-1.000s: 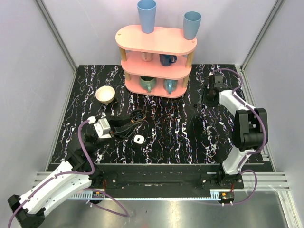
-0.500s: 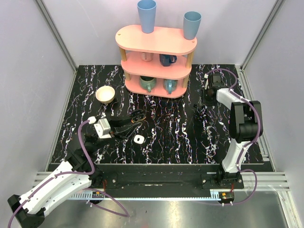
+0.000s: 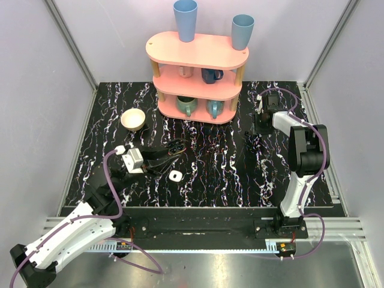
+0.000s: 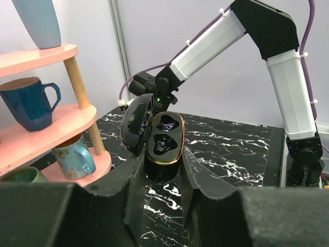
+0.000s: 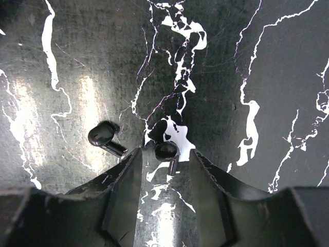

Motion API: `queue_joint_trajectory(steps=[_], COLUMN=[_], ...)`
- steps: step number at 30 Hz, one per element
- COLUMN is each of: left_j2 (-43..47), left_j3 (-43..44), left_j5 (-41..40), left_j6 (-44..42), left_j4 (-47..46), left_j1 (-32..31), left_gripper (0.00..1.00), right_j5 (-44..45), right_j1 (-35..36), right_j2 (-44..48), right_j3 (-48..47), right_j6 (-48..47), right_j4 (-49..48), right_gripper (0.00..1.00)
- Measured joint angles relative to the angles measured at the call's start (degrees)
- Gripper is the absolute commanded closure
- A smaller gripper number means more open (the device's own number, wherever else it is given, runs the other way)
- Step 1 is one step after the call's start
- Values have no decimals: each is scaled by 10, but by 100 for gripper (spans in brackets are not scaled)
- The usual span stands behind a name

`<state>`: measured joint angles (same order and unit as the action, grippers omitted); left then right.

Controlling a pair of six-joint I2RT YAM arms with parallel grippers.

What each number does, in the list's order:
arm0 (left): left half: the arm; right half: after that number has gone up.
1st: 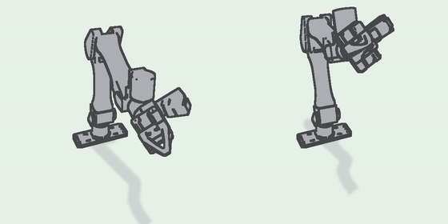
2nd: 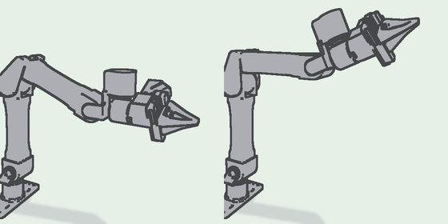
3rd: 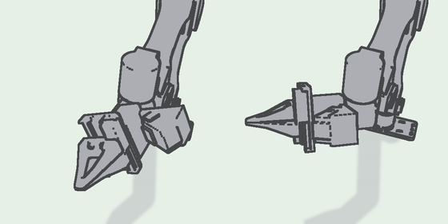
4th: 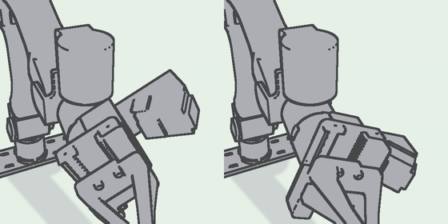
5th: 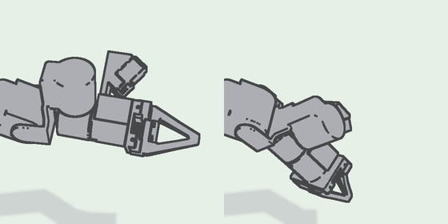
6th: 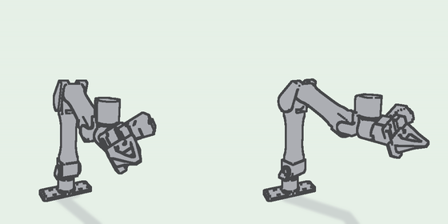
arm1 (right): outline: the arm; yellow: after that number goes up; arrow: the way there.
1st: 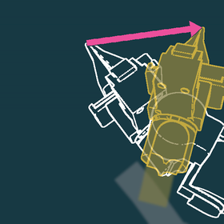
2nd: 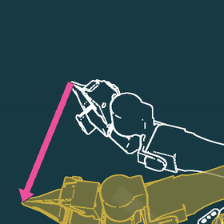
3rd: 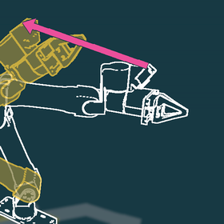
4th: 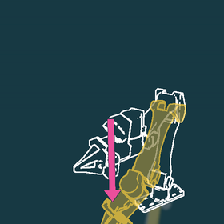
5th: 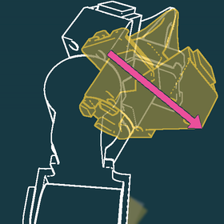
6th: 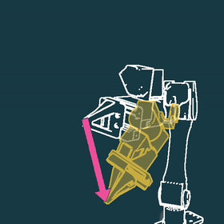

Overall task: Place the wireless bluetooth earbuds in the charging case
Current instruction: Pick up the right earbud from the center of the board.

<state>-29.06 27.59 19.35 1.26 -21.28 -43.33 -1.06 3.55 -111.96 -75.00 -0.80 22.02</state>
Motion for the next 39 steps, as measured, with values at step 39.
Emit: queue_joint_trajectory(steps=[39], left_j2=[-3], left_j3=[0], left_j5=[3], left_j6=[0], left_j4=[7], left_j1=[0], left_gripper=[100], right_j5=[-2], right_j1=[-3], right_j2=[-15], right_j3=[-5], right_j6=[-7], right_j4=[-9], right_gripper=[59])
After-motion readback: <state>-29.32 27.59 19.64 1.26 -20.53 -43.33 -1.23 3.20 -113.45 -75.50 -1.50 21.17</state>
